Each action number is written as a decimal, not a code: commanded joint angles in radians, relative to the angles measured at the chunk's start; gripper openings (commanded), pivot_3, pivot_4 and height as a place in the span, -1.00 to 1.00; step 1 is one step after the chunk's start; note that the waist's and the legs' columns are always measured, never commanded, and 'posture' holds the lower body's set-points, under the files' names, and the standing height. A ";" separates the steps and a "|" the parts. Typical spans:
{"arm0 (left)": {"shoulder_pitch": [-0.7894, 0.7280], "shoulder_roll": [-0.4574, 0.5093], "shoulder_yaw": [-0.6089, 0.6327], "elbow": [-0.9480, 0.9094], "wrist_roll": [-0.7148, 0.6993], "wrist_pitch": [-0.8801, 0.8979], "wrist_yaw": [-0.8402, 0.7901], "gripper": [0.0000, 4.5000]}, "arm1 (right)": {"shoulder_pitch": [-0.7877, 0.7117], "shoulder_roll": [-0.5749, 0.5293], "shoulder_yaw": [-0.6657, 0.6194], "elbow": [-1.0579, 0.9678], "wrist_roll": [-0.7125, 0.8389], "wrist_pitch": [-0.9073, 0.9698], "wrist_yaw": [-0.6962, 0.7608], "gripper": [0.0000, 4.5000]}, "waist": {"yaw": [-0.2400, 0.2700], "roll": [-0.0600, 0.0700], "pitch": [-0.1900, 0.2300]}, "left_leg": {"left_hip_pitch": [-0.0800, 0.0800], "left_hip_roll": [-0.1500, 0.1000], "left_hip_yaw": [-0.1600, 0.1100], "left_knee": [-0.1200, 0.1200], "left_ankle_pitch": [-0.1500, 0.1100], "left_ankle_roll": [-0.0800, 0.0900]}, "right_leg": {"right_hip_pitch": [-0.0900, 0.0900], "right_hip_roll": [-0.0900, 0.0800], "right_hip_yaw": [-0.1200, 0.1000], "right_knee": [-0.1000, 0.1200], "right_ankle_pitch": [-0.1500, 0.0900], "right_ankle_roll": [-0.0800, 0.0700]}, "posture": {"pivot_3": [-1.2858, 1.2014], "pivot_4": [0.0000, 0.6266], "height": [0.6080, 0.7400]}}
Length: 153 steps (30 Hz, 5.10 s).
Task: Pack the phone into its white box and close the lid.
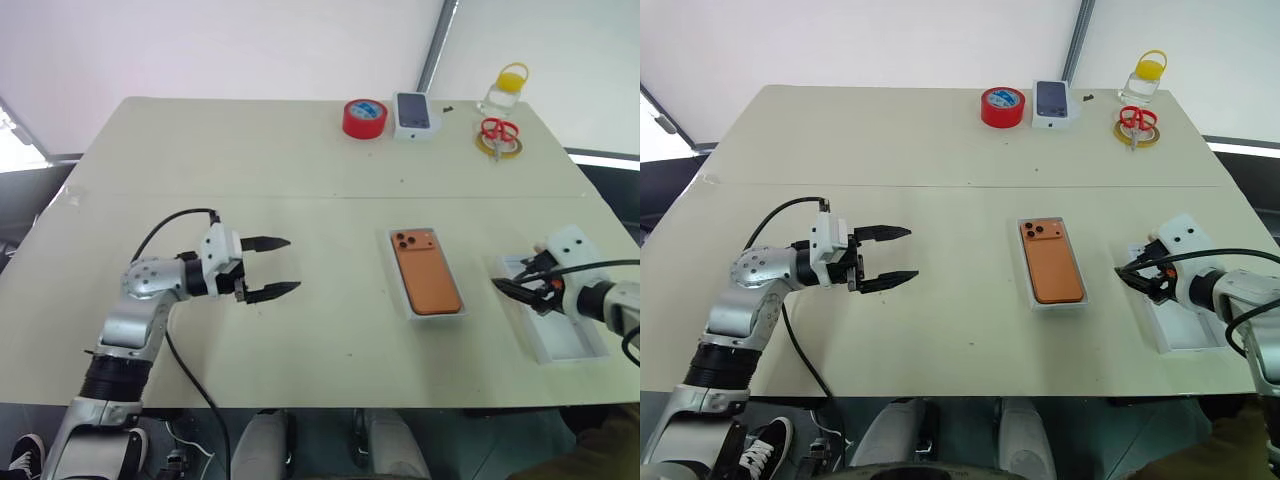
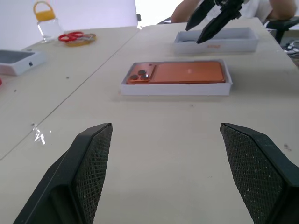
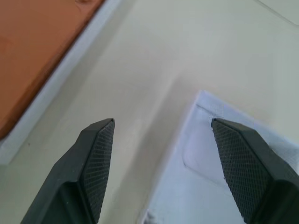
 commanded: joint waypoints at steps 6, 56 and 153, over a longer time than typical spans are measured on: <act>-0.009 0.022 0.040 0.079 -0.058 -0.066 -0.081 0.72 | -0.013 -0.068 0.015 -0.097 0.066 0.322 -0.018 0.53 | -0.004 0.000 0.000 | 0.000 0.000 0.001 0.000 0.000 0.000 | -0.001 0.001 0.000 0.000 0.000 0.000 | 0.03 -0.52 1.00; 0.020 -0.017 0.012 0.015 -0.051 -0.052 0.042 0.74 | -0.370 0.056 0.055 0.123 0.092 0.565 -0.237 -0.98 | -0.012 -0.007 -0.005 | -0.001 0.005 0.002 0.000 0.000 0.000 | -0.001 0.004 0.000 -0.003 0.000 0.000 | 0.03 -0.52 1.00; -0.182 -0.472 -0.263 0.362 0.258 -0.061 0.436 -1.00 | -0.262 0.114 0.283 0.165 0.038 -0.357 -0.011 -0.98 | -0.001 0.006 -0.004 | -0.003 0.009 0.002 -0.001 -0.003 0.005 | -0.001 0.010 0.001 -0.010 0.002 0.000 | 0.03 -0.52 1.00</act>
